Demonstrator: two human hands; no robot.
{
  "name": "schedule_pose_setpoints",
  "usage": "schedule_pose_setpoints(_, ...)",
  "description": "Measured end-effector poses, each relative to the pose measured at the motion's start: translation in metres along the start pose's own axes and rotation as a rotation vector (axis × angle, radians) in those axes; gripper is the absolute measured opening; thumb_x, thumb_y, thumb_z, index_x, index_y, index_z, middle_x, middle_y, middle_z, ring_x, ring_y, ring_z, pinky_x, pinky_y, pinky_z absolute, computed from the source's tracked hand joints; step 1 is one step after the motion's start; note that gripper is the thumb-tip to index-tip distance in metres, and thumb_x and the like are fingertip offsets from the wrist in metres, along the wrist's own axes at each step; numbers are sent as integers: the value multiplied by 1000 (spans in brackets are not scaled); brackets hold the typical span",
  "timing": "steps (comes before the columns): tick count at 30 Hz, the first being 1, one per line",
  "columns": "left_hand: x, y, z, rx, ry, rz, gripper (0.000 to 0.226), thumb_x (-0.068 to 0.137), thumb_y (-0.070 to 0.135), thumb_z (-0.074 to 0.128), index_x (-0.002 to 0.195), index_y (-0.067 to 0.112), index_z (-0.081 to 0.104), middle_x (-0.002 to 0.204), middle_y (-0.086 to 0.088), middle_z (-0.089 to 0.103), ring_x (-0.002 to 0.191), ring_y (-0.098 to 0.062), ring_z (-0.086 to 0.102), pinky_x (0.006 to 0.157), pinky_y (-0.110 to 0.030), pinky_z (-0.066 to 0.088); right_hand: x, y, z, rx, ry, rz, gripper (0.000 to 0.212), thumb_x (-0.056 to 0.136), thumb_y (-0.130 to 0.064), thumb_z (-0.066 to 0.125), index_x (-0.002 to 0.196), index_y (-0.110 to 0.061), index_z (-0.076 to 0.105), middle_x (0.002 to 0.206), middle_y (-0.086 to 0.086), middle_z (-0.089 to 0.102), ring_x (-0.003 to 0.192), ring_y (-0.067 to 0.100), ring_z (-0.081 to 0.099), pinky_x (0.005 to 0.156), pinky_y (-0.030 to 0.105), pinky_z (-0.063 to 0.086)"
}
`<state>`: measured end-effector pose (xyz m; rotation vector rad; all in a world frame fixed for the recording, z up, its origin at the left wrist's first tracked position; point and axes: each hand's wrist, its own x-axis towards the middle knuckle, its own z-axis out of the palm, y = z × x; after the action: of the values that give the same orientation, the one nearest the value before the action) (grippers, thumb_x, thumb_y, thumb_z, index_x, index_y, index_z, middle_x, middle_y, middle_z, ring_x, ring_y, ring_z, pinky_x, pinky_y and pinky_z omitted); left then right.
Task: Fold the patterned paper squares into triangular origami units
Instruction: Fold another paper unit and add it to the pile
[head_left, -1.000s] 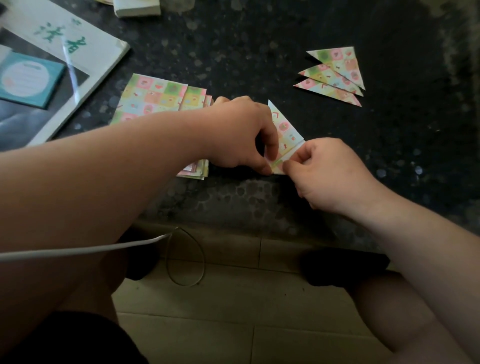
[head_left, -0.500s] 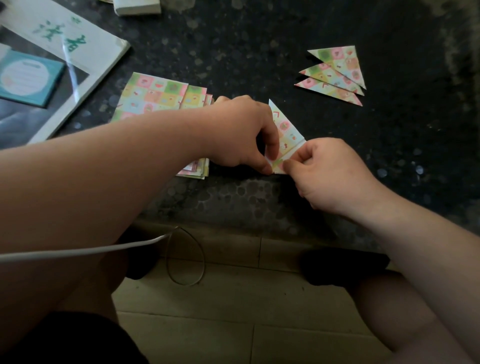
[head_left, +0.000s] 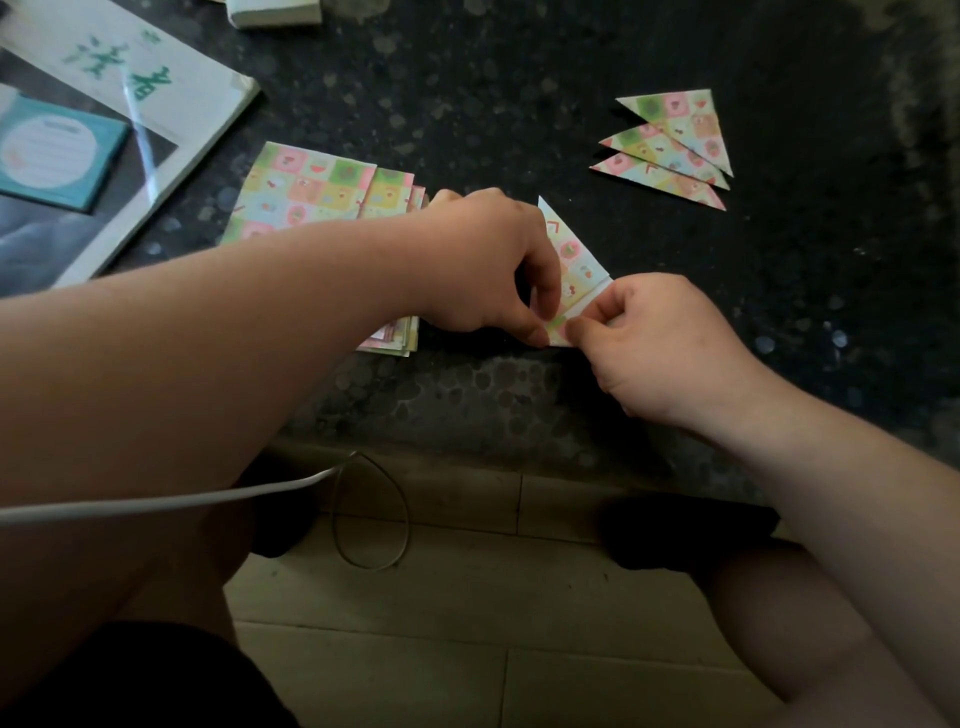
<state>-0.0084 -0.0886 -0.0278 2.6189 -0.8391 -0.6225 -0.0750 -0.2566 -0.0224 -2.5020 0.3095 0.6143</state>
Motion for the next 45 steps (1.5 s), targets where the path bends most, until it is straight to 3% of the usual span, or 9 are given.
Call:
schedule_pose_setpoints(8, 0, 1, 1, 18, 2, -5, 21, 79, 59, 76, 92, 43, 71, 116, 15, 57, 119, -15, 44, 99, -40, 32, 1, -1, 0, 7, -12, 14, 24, 98, -33, 66, 77, -24, 71, 71, -6, 68, 67, 11, 65, 61, 27, 45)
schedule_pose_setpoints(15, 4, 4, 5, 47, 36, -30, 22, 82, 61, 72, 74, 43, 64, 109, 15, 58, 117, -16, 42, 101, -44, 32, 0, -3, 0, 27, -20, 24, 23, 97, -31, 67, 77, -22, 73, 70, -5, 69, 67, 12, 66, 62, 28, 48)
schedule_pose_setpoints(31, 4, 2, 5, 43, 31, -28, 28, 75, 65, 76, 86, 40, 70, 110, 15, 59, 118, -16, 42, 106, -45, 33, 0, -4, -2, 9, -23, 20, 23, 98, -33, 66, 79, -22, 72, 69, -2, 70, 67, 16, 68, 68, 37, 58)
schedule_pose_setpoints(36, 6, 4, 12, 56, 96, -59, 38, 70, 71, 76, 70, 35, 62, 99, 15, 57, 112, -15, 41, 99, -42, 33, 1, -5, -1, -10, -14, 21, 22, 98, -34, 67, 78, -24, 71, 69, -4, 70, 67, 15, 68, 70, 38, 60)
schedule_pose_setpoints(38, 6, 5, 14, 51, 125, -66, 41, 68, 72, 76, 68, 34, 60, 94, 16, 55, 107, -13, 39, 93, -39, 30, 1, -4, -1, -10, -13, 17, 23, 97, -34, 67, 77, -23, 71, 65, -2, 70, 62, 15, 68, 68, 39, 60)
schedule_pose_setpoints(41, 5, 7, 16, 48, 144, -79, 44, 66, 74, 76, 69, 33, 58, 95, 16, 54, 107, -14, 40, 95, -40, 31, 2, -2, -1, 24, -11, 14, 24, 97, -32, 67, 76, -21, 71, 54, -3, 68, 45, 12, 63, 53, 33, 54)
schedule_pose_setpoints(45, 3, 11, 16, 59, 128, -114, 47, 67, 76, 74, 71, 33, 59, 96, 15, 50, 111, -17, 42, 101, -43, 34, 4, 2, -9, 191, -77, 71, 7, 98, -23, 65, 93, -21, 67, 47, -2, 62, 34, 13, 51, 36, 21, 40)
